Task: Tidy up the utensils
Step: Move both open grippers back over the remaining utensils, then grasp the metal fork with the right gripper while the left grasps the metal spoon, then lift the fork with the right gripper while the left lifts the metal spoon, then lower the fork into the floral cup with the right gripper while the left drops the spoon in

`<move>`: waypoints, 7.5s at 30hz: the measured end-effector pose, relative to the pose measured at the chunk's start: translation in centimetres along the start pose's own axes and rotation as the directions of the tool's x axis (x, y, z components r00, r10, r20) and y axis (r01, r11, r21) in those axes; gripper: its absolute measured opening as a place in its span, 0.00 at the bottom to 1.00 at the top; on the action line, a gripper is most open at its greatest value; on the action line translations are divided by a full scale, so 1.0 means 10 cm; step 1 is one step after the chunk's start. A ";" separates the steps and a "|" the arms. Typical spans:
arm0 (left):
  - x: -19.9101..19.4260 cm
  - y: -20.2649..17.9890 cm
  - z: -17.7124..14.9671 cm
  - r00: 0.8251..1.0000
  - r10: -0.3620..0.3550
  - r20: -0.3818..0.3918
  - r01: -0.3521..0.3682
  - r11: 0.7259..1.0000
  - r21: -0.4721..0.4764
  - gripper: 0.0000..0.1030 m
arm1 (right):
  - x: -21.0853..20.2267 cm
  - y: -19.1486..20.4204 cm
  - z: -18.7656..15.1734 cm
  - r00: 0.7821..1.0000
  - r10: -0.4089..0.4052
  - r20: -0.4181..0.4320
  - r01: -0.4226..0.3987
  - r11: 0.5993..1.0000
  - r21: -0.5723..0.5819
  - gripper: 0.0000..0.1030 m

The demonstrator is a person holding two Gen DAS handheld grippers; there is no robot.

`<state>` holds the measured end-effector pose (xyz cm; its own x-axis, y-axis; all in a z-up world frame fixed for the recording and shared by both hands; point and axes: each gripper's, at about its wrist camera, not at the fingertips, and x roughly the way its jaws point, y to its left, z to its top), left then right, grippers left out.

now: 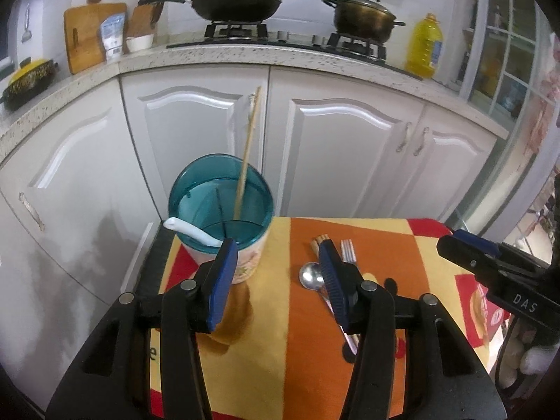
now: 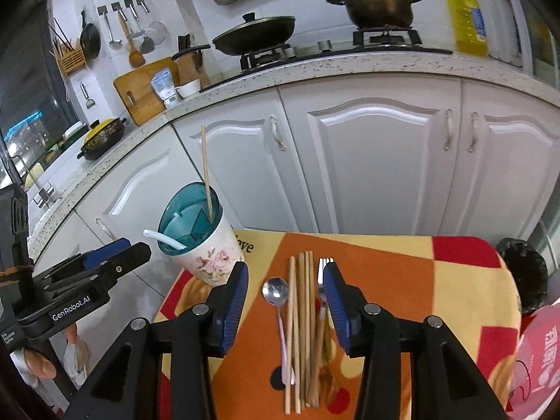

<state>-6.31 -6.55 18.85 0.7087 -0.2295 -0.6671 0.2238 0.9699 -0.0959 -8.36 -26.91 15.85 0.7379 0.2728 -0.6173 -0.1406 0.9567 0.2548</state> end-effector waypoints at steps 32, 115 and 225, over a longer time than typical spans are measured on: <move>0.83 0.03 -0.57 0.970 -0.061 -0.233 0.037 0.994 -0.103 0.47 | 1.35 -0.65 -0.53 0.948 0.063 -0.313 -0.019 0.990 0.141 0.28; 1.22 -0.13 -0.43 0.941 -0.205 -0.269 0.195 0.979 -0.064 0.02 | 1.28 -1.44 -0.46 0.943 -0.014 -0.334 0.060 0.990 0.127 0.03; 0.72 1.03 0.58 0.982 0.175 0.077 -0.174 0.985 -0.012 0.43 | 1.56 0.62 0.85 0.922 0.373 -0.101 -0.372 0.928 0.028 0.28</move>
<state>4.99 1.36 17.27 0.7860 -0.0620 -0.6151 0.0886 0.9960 0.0129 7.85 -17.61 14.12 0.5613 0.6185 -0.5500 -0.3861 0.7835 0.4870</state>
